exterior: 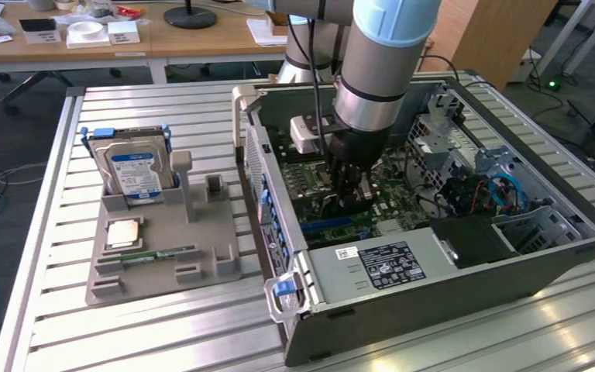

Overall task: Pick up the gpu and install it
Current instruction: 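Insert the gpu into the slot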

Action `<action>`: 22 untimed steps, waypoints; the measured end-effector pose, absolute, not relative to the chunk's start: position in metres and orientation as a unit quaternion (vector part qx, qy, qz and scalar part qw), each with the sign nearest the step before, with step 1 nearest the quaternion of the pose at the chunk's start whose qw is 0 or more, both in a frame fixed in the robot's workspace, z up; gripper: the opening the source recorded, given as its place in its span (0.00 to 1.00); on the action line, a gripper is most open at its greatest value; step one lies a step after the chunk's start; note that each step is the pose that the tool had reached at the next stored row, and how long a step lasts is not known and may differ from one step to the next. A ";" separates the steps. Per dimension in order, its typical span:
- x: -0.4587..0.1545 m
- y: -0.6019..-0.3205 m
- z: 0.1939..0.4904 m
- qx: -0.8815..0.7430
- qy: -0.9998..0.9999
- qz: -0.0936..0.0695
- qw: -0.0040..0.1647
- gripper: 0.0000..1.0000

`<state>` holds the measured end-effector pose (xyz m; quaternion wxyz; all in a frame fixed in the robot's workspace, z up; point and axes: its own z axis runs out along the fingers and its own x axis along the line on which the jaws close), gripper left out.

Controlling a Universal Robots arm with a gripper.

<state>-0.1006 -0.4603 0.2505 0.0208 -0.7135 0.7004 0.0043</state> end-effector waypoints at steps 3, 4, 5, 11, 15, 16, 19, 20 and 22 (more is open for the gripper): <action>-0.101 -0.460 0.249 -0.713 0.700 0.004 0.021 0.26; -0.101 -0.460 0.249 -0.713 0.700 0.004 0.021 0.26; -0.101 -0.460 0.249 -0.713 0.700 0.004 0.021 0.26; -0.101 -0.460 0.248 -0.713 0.700 0.004 0.021 0.26; -0.101 -0.460 0.248 -0.713 0.700 0.004 0.021 0.26; -0.101 -0.460 0.248 -0.713 0.700 0.004 0.021 0.26; -0.101 -0.460 0.248 -0.713 0.700 0.004 0.021 0.26; -0.101 -0.460 0.247 -0.713 0.700 0.004 0.020 0.26; -0.101 -0.460 0.247 -0.713 0.700 0.004 0.020 0.26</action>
